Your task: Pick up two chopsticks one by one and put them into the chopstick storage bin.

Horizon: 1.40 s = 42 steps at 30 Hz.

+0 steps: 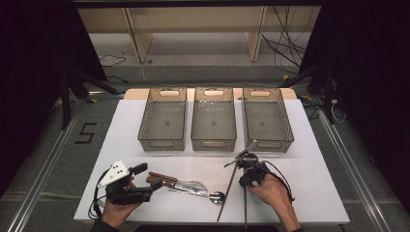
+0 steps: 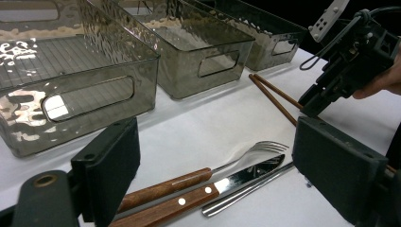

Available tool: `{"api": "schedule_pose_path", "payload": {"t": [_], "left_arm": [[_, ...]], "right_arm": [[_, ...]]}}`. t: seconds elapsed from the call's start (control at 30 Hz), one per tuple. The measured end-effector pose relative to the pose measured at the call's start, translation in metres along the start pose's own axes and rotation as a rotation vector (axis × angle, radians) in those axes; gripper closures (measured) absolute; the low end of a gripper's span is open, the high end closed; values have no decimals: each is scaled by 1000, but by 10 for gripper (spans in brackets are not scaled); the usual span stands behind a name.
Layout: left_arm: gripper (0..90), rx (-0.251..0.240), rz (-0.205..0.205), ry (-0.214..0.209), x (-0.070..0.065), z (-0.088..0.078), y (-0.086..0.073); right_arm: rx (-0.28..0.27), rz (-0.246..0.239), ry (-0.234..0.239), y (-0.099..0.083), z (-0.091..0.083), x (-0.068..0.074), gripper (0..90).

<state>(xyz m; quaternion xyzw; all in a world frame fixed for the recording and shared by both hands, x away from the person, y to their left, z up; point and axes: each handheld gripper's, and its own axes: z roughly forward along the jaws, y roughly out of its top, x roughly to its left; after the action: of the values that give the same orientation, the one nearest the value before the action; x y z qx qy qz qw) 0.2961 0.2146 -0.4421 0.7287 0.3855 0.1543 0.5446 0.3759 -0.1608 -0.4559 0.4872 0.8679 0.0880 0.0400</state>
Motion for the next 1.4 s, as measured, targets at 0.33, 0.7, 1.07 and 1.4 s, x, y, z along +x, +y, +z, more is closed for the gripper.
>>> {"api": "schedule_pose_path", "payload": {"t": [0.33,0.7,1.07,1.4], "left_arm": [[157,-6,-2,-1,1,-2,0],[157,1,0,-4,0,0,0],[157,-2,2,-1,1,-1,0],[156,-1,2,-1,1,0,0]], "right_arm": [[45,40,22,6,0,-8,776],[34,106,43,3,-1,-14,808],[49,108,25,-2,-3,-19,852],[21,103,32,-9,-9,-21,855]]}}
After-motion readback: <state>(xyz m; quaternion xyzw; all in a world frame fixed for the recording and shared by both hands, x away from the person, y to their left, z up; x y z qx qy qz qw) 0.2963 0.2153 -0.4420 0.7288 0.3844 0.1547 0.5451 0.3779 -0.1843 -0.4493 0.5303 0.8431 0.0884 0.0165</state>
